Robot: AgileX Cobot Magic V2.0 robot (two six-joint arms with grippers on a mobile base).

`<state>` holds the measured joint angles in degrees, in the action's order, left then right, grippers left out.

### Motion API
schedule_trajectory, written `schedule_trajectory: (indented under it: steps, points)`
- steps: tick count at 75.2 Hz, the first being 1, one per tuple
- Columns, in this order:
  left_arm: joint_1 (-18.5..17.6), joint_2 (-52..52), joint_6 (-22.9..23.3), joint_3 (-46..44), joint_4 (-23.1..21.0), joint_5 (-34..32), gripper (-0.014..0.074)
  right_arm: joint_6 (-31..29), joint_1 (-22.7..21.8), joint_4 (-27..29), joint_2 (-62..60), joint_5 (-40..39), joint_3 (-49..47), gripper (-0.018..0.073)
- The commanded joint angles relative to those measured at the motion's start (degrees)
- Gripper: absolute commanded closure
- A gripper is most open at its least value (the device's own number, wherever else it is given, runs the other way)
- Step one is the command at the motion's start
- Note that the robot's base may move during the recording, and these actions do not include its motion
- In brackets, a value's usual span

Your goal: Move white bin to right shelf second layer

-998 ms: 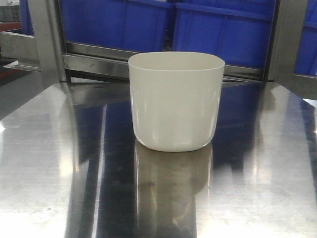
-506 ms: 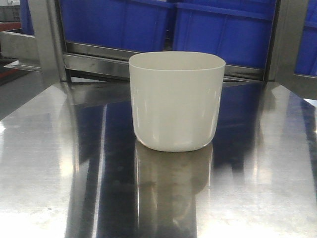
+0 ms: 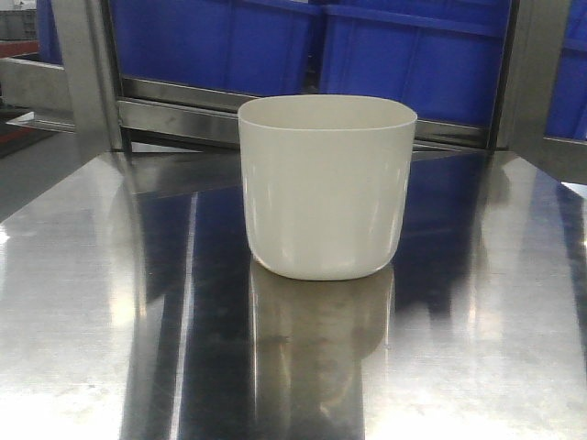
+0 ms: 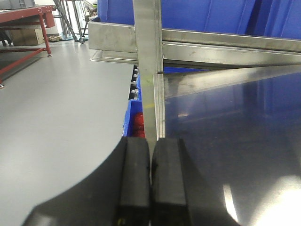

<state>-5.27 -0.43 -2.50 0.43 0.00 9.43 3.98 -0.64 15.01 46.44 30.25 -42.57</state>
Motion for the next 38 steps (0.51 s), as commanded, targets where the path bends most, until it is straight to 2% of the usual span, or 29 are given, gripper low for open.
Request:
schedule_trajectory:
  steps: [1,11,21,26,38]
  points:
    - [-0.3,-0.8,0.3,2.1,0.0,-5.0,0.0512,0.0,0.1,0.6,7.5,6.3,-10.5,0.0508]
    - [-0.3,-0.8,0.3,2.1,0.0,-5.0,0.0512,-0.1,0.7,1.0,18.6,19.9,-22.9,0.0508]
    - [-0.3,-0.8,0.3,2.1,0.0,-5.0,0.0512,-1.5,5.1,2.0,26.6,29.1,-31.4,0.0472]
    - [-0.3,-0.8,0.3,2.1,0.0,-5.0,0.0512,-1.5,7.5,2.1,29.1,30.6,-33.7,0.0411]
    - [-0.3,-0.8,0.3,2.1,0.0,-5.0,0.0512,-3.2,12.8,2.0,32.4,26.8,-34.9,0.016]
